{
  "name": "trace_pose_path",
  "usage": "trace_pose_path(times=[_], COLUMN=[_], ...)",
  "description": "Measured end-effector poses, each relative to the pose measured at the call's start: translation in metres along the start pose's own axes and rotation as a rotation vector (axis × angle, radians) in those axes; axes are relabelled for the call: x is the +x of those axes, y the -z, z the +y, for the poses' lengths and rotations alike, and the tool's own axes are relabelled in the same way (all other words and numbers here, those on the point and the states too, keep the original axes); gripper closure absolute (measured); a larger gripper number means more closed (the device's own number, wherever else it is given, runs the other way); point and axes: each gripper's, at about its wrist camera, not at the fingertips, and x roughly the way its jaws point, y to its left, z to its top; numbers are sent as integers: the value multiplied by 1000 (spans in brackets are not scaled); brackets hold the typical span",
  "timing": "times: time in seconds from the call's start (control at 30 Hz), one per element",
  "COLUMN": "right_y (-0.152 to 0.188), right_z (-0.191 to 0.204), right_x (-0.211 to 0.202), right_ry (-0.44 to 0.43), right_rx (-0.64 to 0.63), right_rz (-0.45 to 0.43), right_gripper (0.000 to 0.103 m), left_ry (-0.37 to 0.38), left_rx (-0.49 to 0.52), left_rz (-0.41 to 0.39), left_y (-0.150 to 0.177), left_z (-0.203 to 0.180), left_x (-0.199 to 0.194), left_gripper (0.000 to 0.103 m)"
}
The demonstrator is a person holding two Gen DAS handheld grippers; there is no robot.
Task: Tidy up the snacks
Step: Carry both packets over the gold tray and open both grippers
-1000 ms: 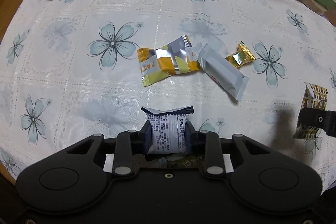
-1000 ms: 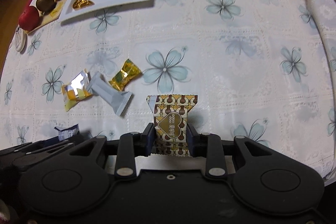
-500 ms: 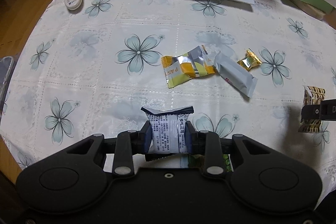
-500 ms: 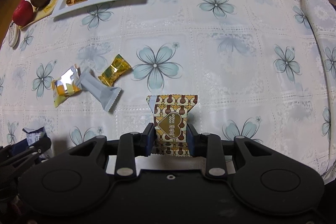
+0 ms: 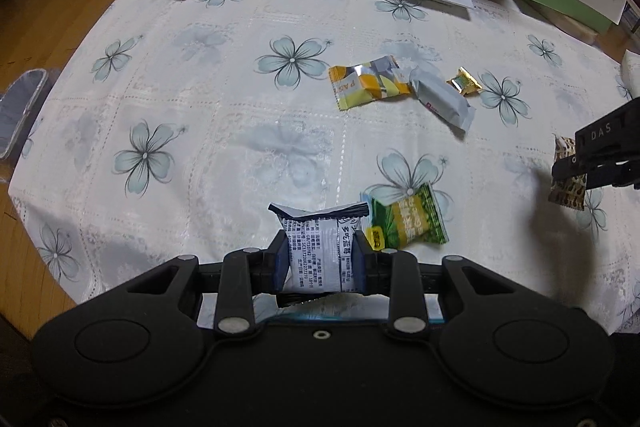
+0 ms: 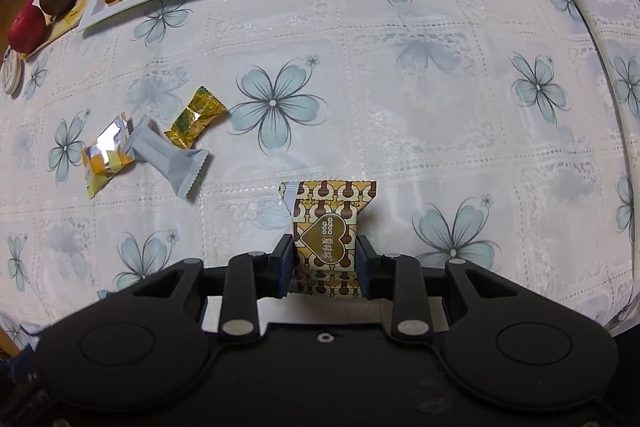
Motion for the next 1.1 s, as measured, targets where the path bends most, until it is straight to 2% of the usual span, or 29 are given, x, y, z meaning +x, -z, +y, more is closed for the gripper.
trace_pose_path(times=[0.1, 0.2, 0.5, 0.77, 0.9, 1.1], right_y=[14, 34, 118, 191, 219, 244], right_z=[-2, -6, -27, -27, -21, -6], right_x=[-11, -26, -69, -84, -89, -101], right_ry=[5, 3, -120, -248, -253, -215], right_rx=[-20, -28, -18, -8, -12, -80], right_rz=[-39, -94, -163, -114, -96, -106], right_gripper=[71, 71, 71, 71, 70, 70], left_ry=[31, 21, 26, 36, 15, -75], left_rx=[-9, -13, -47, -76, -74, -94], left_rz=[23, 30, 64, 81, 64, 46], left_y=[14, 27, 62, 83, 87, 96], left_z=[6, 9, 8, -3, -15, -23], left_x=[-1, -4, -24, -41, -51, -55], left_gripper=[63, 63, 63, 63, 63, 63])
